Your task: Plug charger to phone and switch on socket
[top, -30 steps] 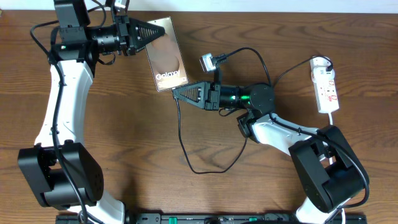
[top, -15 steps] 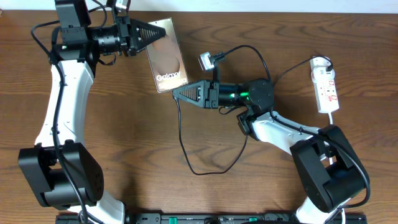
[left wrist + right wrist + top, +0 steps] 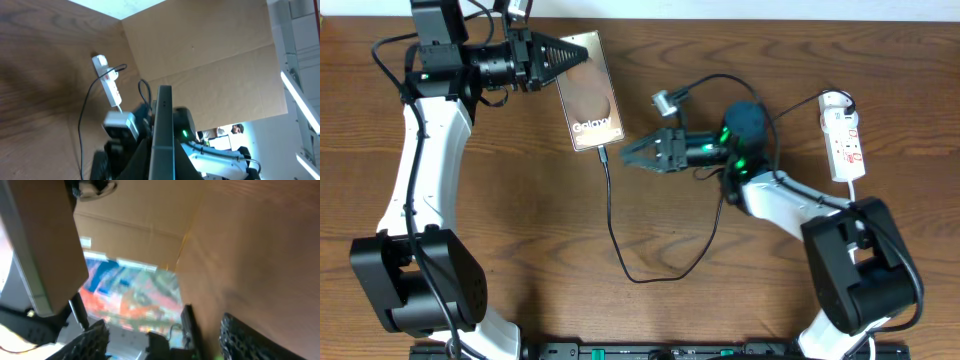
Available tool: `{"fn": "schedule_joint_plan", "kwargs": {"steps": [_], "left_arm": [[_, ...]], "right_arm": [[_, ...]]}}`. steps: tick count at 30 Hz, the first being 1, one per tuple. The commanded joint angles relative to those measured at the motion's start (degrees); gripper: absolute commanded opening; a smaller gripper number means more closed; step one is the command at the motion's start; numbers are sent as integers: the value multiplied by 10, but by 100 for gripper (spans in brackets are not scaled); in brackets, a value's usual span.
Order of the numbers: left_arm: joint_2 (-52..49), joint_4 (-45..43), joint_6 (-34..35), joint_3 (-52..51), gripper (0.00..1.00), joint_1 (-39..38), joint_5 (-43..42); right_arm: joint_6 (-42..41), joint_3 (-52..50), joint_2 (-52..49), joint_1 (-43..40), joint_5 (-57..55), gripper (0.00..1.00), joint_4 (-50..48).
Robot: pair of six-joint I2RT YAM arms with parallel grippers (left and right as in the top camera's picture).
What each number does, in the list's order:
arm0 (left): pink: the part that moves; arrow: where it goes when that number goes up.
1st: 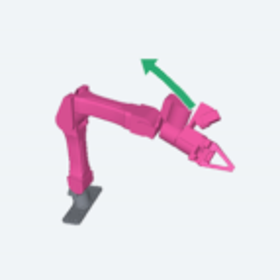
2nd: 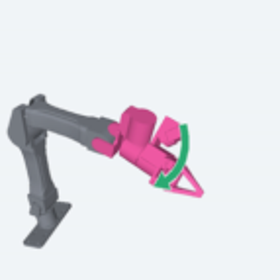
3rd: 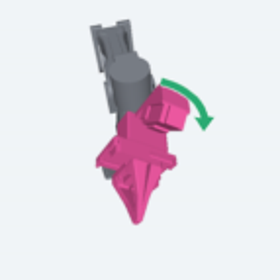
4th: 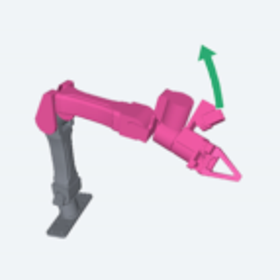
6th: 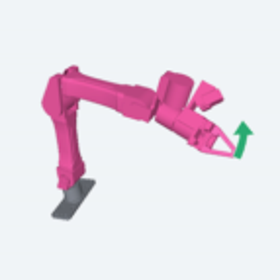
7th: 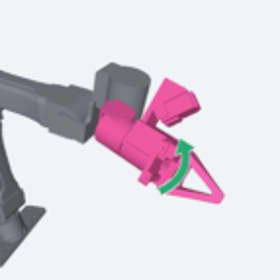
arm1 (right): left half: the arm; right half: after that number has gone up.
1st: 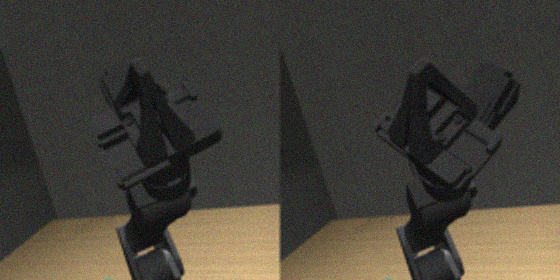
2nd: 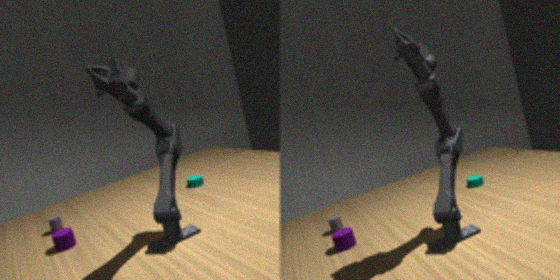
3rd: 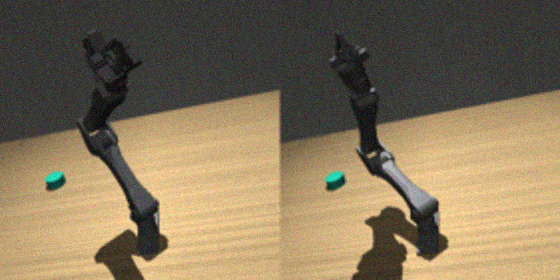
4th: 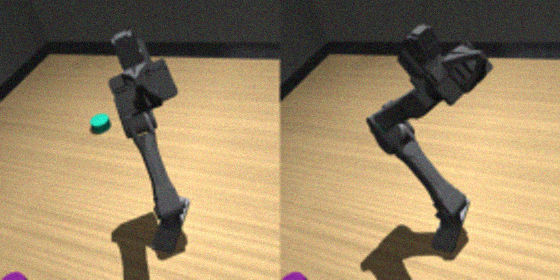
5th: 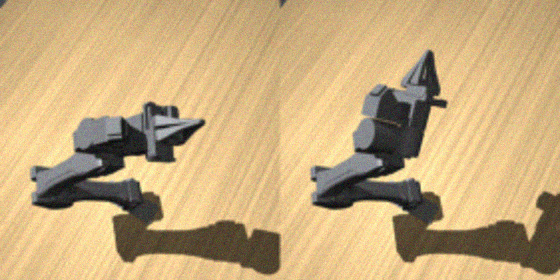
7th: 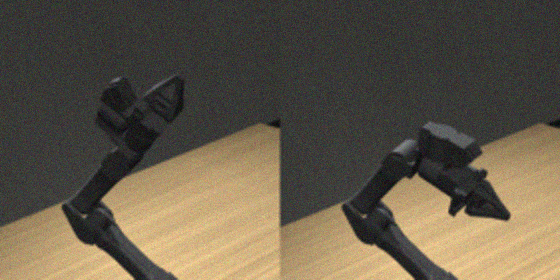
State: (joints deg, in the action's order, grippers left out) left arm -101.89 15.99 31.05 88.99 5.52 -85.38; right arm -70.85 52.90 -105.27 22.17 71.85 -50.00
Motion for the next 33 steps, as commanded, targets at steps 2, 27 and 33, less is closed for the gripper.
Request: {"fn": "schedule_joint_plan", "kwargs": {"steps": [2,27,33], "left_arm": [[11,16,-21,-25,7,0,24],[-50,260,-223,-54,7,-62,281],[-109,254,-236,-54,7,-62,283]], "right_arm": [[163,6,3,-46,5,72,113],[549,246,22,-43,-415,99,852],[551,326,33,-7,-546,99,943]]}}
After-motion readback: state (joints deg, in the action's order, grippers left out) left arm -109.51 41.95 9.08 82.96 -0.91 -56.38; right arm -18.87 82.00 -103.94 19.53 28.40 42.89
